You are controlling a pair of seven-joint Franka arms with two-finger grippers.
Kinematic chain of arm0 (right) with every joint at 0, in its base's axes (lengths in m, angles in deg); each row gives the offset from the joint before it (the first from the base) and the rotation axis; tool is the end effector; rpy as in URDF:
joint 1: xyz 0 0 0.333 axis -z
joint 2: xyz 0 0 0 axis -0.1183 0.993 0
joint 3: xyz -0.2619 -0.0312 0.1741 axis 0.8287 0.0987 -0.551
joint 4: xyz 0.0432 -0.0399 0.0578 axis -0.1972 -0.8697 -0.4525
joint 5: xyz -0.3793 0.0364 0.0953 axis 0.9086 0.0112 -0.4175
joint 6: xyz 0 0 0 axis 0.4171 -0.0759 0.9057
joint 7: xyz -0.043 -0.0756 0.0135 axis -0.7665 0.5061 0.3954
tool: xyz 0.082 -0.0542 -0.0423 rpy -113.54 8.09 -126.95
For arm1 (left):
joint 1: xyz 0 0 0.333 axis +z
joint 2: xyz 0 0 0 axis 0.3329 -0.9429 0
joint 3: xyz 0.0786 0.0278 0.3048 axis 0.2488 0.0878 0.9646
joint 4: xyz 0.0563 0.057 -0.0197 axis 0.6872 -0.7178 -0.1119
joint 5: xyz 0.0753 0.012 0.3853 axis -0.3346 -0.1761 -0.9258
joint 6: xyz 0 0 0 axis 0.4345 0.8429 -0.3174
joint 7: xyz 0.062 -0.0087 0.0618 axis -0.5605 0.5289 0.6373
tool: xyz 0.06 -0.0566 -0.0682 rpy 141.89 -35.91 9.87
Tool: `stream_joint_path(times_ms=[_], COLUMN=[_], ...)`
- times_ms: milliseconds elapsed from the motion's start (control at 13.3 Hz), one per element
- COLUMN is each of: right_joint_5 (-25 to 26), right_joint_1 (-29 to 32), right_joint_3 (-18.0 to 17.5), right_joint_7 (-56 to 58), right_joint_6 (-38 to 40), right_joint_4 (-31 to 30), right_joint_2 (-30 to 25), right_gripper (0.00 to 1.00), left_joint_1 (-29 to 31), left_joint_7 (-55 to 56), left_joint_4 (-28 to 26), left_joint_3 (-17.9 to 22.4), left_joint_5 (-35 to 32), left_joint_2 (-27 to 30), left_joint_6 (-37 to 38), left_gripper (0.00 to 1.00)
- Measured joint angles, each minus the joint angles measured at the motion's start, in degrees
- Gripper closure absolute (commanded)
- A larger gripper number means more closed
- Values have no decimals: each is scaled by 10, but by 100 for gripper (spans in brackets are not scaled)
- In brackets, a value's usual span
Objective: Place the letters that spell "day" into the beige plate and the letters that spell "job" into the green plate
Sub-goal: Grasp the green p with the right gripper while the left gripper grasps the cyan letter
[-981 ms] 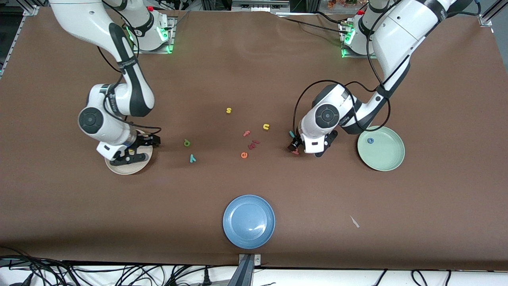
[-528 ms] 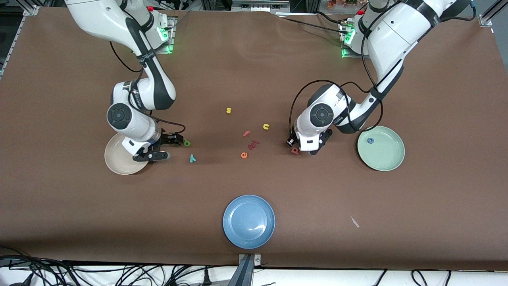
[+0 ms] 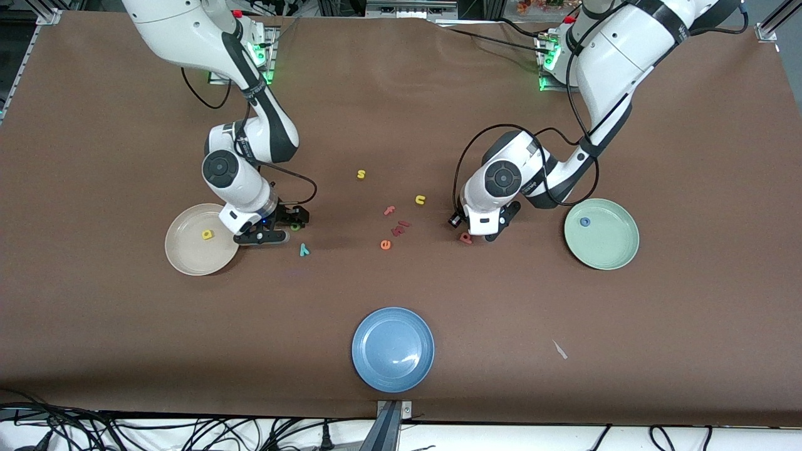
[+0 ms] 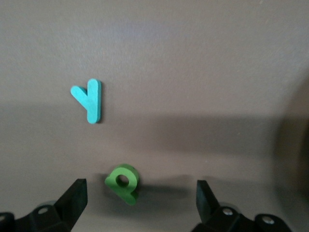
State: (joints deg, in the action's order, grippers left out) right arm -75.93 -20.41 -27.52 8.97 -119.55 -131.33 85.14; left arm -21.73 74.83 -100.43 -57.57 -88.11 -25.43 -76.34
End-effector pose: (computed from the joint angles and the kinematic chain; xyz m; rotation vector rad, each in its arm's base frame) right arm 0.5389 0.2110 0.1772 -3.0830 -0.0933 -0.0126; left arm 0.5200 -0.3423 0.1720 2.7948 1.3365 -0.3409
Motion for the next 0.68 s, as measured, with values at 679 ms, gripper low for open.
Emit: stream_joint_path(times_ms=[679], right_joint_5=[0], right_joint_1=[-10], right_joint_3=[0], right_joint_7=[-5], right_joint_6=[-6], right_joint_4=[0], right_joint_2=[5], right_gripper=[40], left_joint_1=[59], left_joint_7=[-69], left_joint_4=[34], left_joint_3=[-6], left_joint_5=[-36], left_joint_2=[60], left_joint_6=[107], left_gripper=[100])
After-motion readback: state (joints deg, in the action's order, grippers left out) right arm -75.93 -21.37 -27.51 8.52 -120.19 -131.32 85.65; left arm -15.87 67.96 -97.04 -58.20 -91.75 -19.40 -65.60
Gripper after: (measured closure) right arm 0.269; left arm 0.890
